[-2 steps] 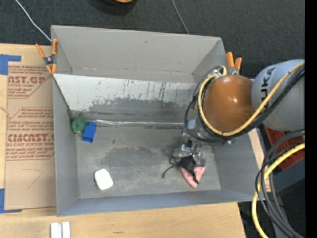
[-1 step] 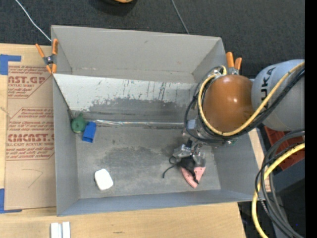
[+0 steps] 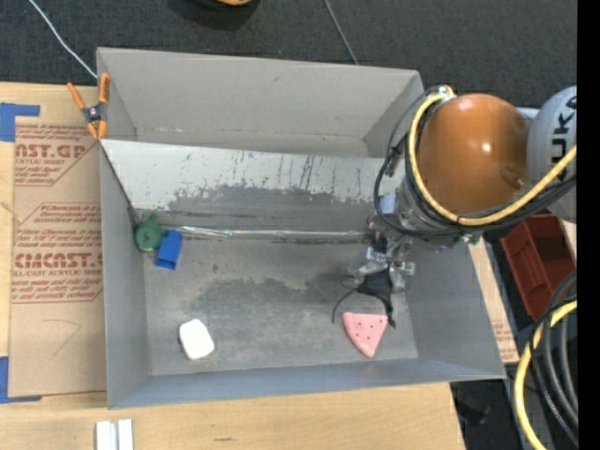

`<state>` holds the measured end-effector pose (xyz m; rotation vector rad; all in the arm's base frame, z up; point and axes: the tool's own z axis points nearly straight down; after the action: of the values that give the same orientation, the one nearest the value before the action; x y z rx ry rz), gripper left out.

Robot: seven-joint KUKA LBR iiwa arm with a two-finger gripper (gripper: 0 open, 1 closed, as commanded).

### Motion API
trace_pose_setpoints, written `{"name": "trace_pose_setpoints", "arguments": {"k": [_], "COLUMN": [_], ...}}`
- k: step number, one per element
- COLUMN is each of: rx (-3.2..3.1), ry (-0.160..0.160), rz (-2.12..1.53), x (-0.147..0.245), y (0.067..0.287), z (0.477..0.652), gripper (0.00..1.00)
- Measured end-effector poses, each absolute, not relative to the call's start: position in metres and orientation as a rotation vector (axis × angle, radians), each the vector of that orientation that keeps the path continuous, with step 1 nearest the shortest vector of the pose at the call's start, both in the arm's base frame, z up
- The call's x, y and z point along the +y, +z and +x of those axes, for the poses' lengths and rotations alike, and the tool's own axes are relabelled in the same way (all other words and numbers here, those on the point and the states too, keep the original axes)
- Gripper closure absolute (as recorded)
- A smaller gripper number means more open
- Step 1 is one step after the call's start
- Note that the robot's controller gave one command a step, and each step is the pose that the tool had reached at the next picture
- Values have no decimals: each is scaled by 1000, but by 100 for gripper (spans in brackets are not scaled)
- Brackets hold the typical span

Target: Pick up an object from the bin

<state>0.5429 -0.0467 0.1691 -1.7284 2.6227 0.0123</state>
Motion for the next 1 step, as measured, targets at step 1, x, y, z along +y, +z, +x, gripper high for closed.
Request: {"name": "trace_pose_setpoints", "arguments": {"k": [1], "rx": [2617], "ry": [7], "rz": [-1727], "x": [-52], "y": [195], "z": [540], "gripper": [100]}}
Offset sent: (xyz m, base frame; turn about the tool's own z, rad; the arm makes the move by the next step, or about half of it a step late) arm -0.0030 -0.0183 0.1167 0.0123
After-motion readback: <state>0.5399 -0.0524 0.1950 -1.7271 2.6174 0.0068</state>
